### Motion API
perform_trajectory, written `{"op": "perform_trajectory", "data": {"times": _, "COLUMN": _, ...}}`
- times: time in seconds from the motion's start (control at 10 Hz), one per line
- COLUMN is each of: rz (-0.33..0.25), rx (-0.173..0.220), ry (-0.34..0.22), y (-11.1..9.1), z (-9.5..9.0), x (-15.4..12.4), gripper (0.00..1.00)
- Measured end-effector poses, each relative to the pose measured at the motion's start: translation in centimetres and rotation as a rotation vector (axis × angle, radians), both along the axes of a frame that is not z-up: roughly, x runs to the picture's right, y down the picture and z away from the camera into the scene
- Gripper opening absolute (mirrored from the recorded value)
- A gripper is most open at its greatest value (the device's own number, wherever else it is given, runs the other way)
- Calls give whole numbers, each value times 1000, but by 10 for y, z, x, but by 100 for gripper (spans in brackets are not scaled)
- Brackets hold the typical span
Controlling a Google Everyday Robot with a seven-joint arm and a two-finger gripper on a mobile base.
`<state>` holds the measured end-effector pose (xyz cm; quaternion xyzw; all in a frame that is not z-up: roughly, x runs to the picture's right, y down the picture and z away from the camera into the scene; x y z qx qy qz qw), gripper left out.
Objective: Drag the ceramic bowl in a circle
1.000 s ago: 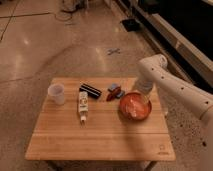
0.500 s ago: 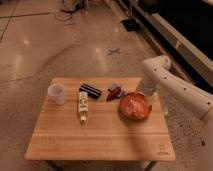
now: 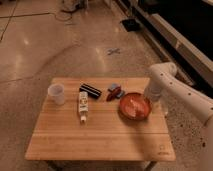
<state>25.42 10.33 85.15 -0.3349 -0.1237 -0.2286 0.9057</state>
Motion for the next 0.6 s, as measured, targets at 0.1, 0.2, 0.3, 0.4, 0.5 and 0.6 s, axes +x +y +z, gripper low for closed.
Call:
{"op": "perform_trajectory", "data": {"times": 0.1, "rz": 10, "rx": 9, "ry": -14, "y": 7, "z": 9, "x": -2, "gripper": 67}}
{"op": "perform_trajectory", "data": {"times": 0.2, "rz": 15, "rx": 10, "ry": -18, "y": 11, "z": 11, "x": 0, "gripper": 67}}
{"op": "perform_trajectory", "data": {"times": 0.3, "rz": 27, "rx": 19, "ry": -23, "y": 17, "z": 16, "x": 4, "gripper": 67}}
{"op": "perform_trajectory", "data": {"times": 0.4, "rz": 39, "rx": 29, "ry": -27, "y": 23, "z": 20, "x": 8, "gripper": 66}}
{"op": "perform_trajectory", "data": {"times": 0.5, "rz": 44, "rx": 35, "ry": -27, "y": 26, "z": 23, "x": 11, "gripper": 61}}
{"op": "perform_trajectory", "data": {"times": 0.6, "rz": 43, "rx": 39, "ry": -28, "y": 30, "z": 26, "x": 12, "gripper": 52}}
